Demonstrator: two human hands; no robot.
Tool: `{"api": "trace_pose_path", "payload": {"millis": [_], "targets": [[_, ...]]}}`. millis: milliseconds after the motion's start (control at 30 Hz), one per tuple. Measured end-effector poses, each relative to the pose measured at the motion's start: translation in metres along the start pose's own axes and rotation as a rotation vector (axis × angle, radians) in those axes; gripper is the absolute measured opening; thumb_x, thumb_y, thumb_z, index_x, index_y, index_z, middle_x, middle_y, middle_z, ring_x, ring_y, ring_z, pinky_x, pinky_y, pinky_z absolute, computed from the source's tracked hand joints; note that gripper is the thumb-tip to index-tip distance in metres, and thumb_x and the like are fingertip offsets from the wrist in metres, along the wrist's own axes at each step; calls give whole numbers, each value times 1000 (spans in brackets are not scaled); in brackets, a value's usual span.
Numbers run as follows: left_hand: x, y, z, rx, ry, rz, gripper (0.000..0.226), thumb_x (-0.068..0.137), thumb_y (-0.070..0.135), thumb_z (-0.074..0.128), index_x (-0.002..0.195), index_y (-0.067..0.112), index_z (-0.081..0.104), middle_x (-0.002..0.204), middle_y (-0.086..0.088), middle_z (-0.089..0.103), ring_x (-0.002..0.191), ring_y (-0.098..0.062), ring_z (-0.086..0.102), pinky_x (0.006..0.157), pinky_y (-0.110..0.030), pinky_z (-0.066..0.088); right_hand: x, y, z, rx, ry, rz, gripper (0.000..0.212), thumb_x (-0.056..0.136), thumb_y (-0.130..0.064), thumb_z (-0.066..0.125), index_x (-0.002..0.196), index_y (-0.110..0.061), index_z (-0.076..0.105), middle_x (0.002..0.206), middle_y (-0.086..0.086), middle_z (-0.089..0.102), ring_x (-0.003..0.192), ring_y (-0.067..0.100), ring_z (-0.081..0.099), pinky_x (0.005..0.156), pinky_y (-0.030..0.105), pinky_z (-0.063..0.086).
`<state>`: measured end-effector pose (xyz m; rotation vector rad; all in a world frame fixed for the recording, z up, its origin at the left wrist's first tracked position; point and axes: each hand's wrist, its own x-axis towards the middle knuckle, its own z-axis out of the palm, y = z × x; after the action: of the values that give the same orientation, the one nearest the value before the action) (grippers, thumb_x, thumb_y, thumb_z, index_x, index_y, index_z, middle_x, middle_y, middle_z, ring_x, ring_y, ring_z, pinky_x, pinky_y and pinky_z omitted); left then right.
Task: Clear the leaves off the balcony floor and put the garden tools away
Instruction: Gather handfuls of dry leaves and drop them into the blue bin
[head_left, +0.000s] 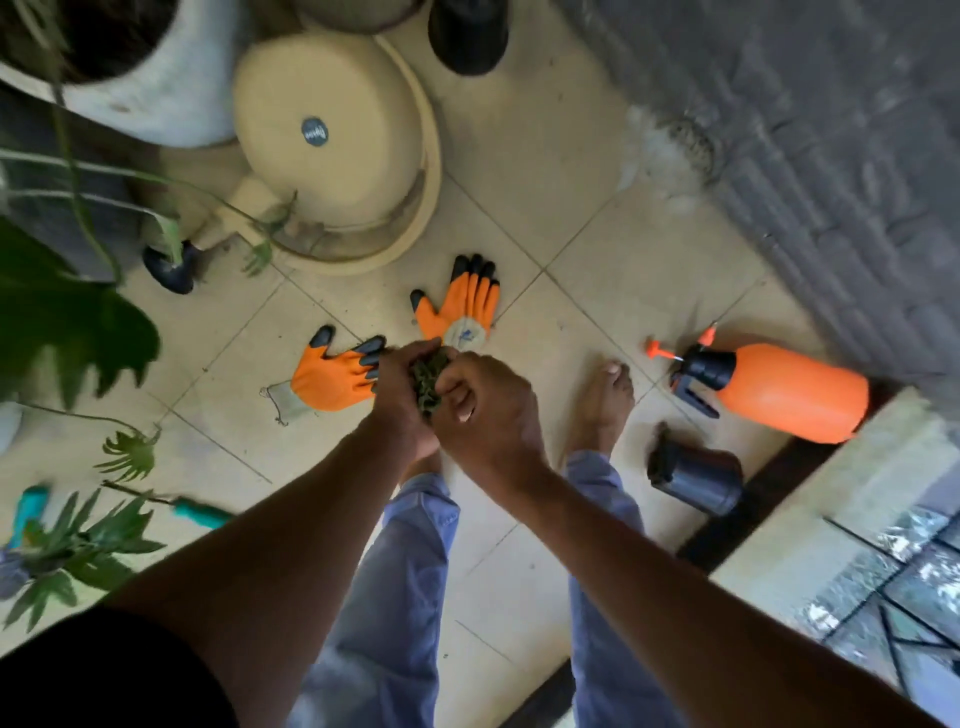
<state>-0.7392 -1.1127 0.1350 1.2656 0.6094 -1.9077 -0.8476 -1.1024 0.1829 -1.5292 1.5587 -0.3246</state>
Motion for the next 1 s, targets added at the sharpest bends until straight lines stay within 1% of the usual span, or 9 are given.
{"api": "trace_pose_path", "payload": {"millis": [133, 267, 333, 433, 600, 733, 833, 933, 1000], "targets": [[-28, 7, 10, 40, -40, 25, 62, 104, 29, 37, 51, 12, 66, 48, -4, 58, 40, -18, 54, 45, -20, 42, -12, -37, -4, -235, 54, -31, 10, 84, -7, 63, 78, -14, 65, 76, 0, 61, 66, 23, 59, 53, 35, 50], [-48, 15, 11, -10, -17, -3, 48, 100, 28, 46, 61, 9, 65, 62, -6, 66, 55, -20, 62, 55, -22, 52, -30, -59, -6, -276, 202, 12, 8, 84, -12, 67, 79, -18, 65, 78, -1, 59, 68, 23, 59, 51, 32, 48], [-58, 16, 12, -48, -19, -12, 43, 99, 28, 48, 63, 10, 63, 64, -6, 64, 59, -21, 61, 62, -26, 51, -39, -64, -6, -227, 298, 38, 10, 81, -11, 68, 88, -19, 66, 87, 0, 60, 78, 22, 59, 64, 32, 53], [-66, 16, 6, -108, -10, -13, 33, 95, 25, 54, 67, 10, 63, 72, -6, 61, 71, -23, 60, 75, -33, 50, -49, -61, -4, -184, 404, 53, 23, 80, -8, 68, 101, -17, 68, 102, 2, 61, 95, 19, 56, 88, 16, 41], [-78, 5, -16, -204, -82, 15, 40, 98, 20, 49, 65, 6, 67, 70, -5, 63, 75, -23, 66, 73, -32, 61, -68, -53, 8, 105, 337, 188, 26, 93, -7, 61, 115, -21, 67, 114, -11, 62, 107, 8, 59, 91, 32, 53], [-91, -13, -40, -122, -119, -2, 41, 101, 25, 48, 73, 7, 72, 78, -7, 71, 77, -23, 73, 75, -31, 61, -90, -53, 21, 300, 280, 324, 26, 104, -22, 52, 127, -24, 65, 121, -8, 68, 109, 4, 63, 91, 28, 54], [-104, -28, -60, -31, -126, 13, 42, 100, 27, 47, 76, 9, 75, 83, -6, 73, 83, -22, 72, 80, -30, 58, -117, -58, 36, 332, 313, 363, 30, 102, -28, 50, 128, -27, 65, 121, -9, 69, 110, 8, 64, 93, 38, 56], [-120, -48, -75, 36, -154, 33, 20, 91, 24, 59, 96, 10, 71, 102, -6, 67, 97, -24, 67, 89, -33, 56, -146, -67, 49, 357, 411, 367, 35, 97, -28, 48, 126, -23, 66, 120, -9, 68, 113, 10, 63, 96, 41, 54], [-138, -61, -80, 47, -168, 25, 25, 90, 23, 61, 111, 10, 64, 109, -8, 61, 101, -25, 63, 87, -32, 58, -166, -76, 50, 399, 468, 365, 30, 98, -20, 53, 125, -21, 66, 116, -13, 64, 112, 8, 60, 99, 38, 52]]}}
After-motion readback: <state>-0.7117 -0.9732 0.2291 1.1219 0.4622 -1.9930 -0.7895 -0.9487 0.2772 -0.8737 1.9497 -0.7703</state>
